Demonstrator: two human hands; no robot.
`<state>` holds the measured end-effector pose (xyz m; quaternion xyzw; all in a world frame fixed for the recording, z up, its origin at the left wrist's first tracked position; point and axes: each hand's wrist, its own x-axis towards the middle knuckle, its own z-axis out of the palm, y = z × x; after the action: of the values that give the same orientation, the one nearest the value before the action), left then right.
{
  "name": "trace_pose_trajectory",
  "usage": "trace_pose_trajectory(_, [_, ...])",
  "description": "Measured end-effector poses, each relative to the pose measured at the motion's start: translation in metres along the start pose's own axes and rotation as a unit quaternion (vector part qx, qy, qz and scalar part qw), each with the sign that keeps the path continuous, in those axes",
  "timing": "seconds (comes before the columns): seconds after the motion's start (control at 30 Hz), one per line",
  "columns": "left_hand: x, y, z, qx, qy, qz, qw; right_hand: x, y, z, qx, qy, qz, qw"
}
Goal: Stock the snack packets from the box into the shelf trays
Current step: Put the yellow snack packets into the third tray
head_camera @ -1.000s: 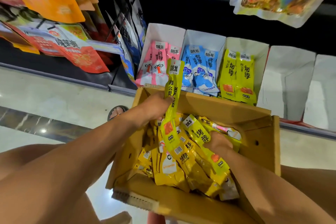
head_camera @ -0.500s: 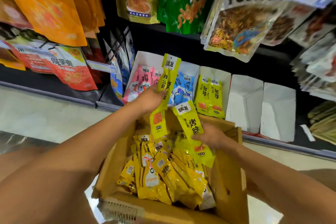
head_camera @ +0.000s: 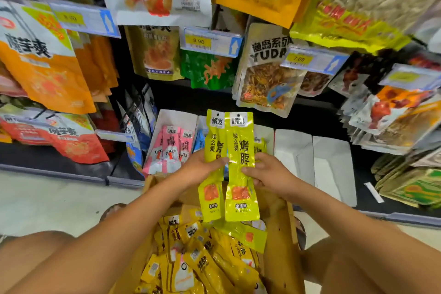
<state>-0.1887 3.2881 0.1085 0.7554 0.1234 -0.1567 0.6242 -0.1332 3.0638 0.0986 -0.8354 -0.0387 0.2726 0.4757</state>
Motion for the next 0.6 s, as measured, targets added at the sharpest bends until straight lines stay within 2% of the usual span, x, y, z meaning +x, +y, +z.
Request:
trace_pose_trajectory(0.33, [0.015, 0.044, 0.008, -0.069, 0.017, -0.015, 0.997, 0.013, -0.035, -0.020, 0.149, 0.005, 0.026, 0.989])
trace_pose_trajectory(0.47, [0.026, 0.049, 0.005, -0.051, 0.010, -0.018, 0.998, 0.018, -0.036, -0.031, 0.156, -0.014, 0.048, 0.986])
trace_pose_trajectory(0.6, [0.040, 0.037, -0.003, -0.025, 0.009, -0.019, 0.999, 0.035, -0.023, -0.048, 0.107, 0.005, 0.082, 0.991])
